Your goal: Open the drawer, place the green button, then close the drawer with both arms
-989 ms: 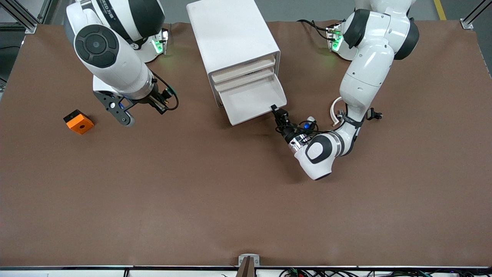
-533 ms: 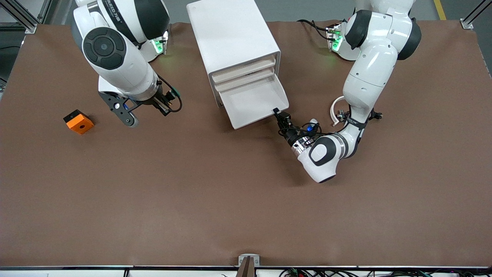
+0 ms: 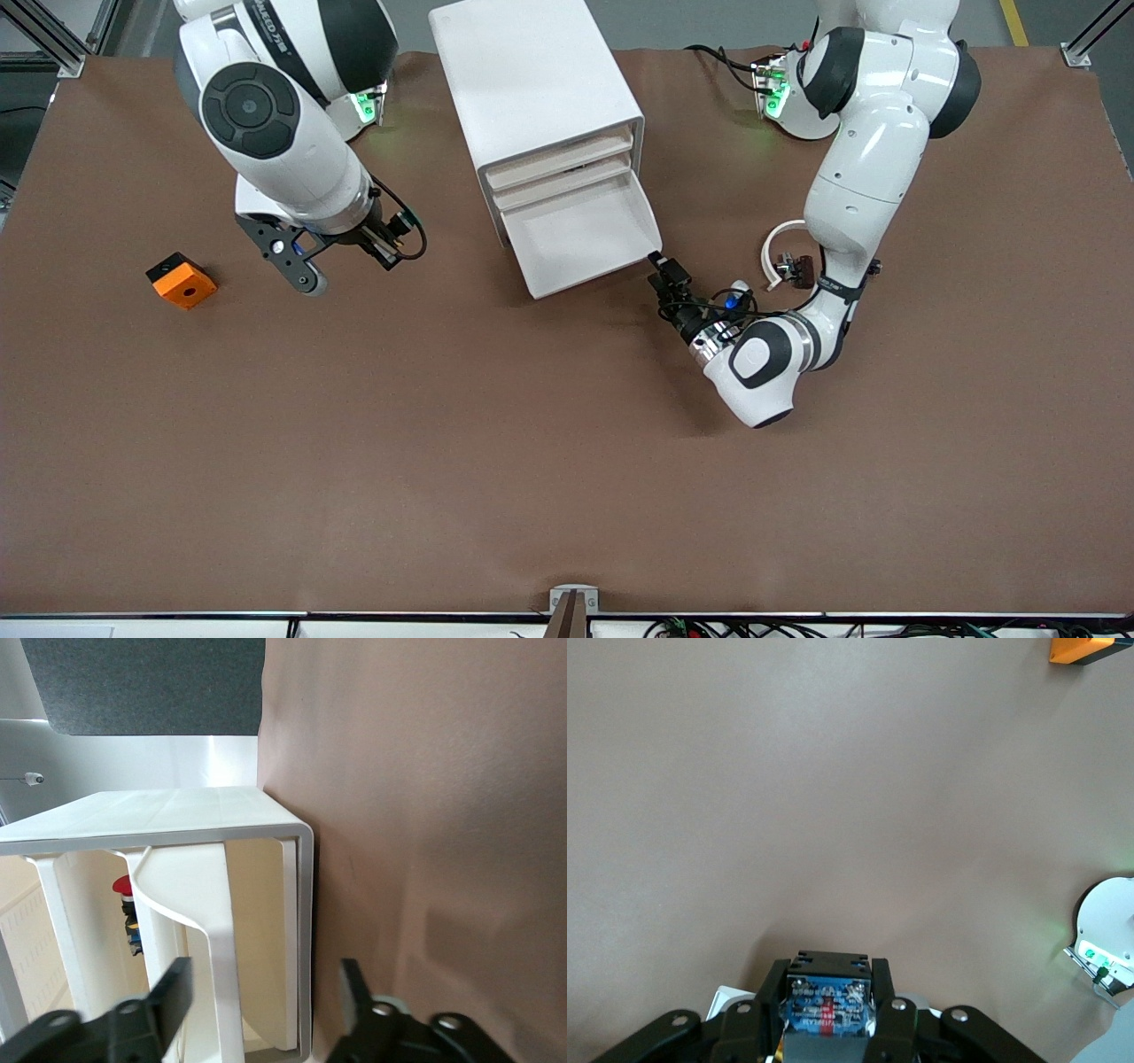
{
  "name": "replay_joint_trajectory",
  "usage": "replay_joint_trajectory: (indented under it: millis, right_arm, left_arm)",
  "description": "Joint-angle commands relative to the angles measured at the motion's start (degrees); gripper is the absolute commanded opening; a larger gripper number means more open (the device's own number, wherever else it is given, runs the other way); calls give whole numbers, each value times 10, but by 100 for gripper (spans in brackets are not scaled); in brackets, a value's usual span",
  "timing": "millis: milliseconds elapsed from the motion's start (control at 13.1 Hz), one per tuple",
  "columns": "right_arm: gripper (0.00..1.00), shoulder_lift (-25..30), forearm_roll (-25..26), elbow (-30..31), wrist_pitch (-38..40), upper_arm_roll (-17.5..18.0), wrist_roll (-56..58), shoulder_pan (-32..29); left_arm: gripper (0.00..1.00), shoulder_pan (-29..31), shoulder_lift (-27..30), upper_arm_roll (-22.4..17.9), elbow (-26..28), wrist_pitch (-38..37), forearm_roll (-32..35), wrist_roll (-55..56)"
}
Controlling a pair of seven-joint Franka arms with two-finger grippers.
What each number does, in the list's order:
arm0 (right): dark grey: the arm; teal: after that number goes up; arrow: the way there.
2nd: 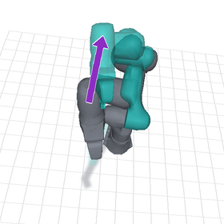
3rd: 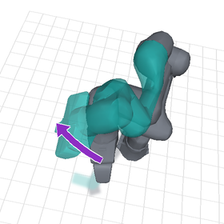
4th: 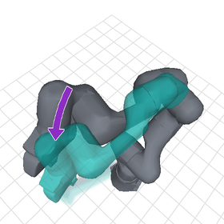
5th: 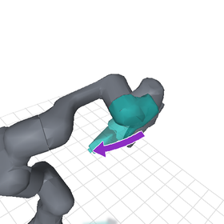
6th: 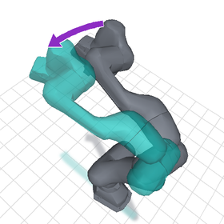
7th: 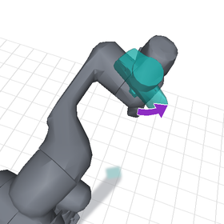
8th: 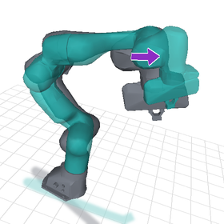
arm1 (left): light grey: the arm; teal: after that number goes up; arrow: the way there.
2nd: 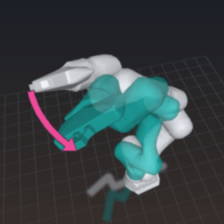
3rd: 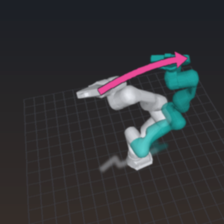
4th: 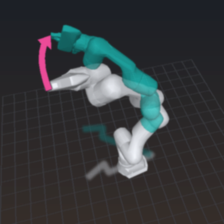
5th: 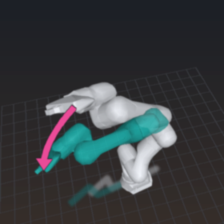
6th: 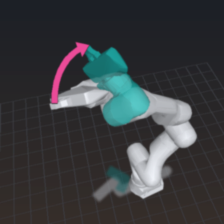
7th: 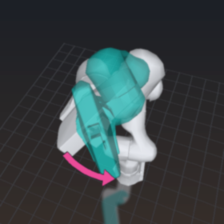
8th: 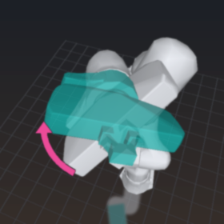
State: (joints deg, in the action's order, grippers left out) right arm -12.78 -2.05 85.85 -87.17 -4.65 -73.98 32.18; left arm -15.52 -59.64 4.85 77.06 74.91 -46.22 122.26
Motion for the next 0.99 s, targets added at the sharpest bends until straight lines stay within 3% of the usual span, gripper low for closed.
replay_joint_trajectory:
  millis: [0, 380, 913]
  right_arm:
    - [0, -2, 8, -2, -4, -2, -31, 16]
    - [0, -27, 6, -2, -48, -2, -172, 93]
    - [0, -82, -1, -4, -125, -1, -373, 189]
  left_arm:
    - [100, 3, 19, 2, 0, -8, 9, -5]
    - [100, 4, 55, 2, 0, -35, 12, -20]
    - [100, 5, 112, 10, 1, -41, 115, -72]
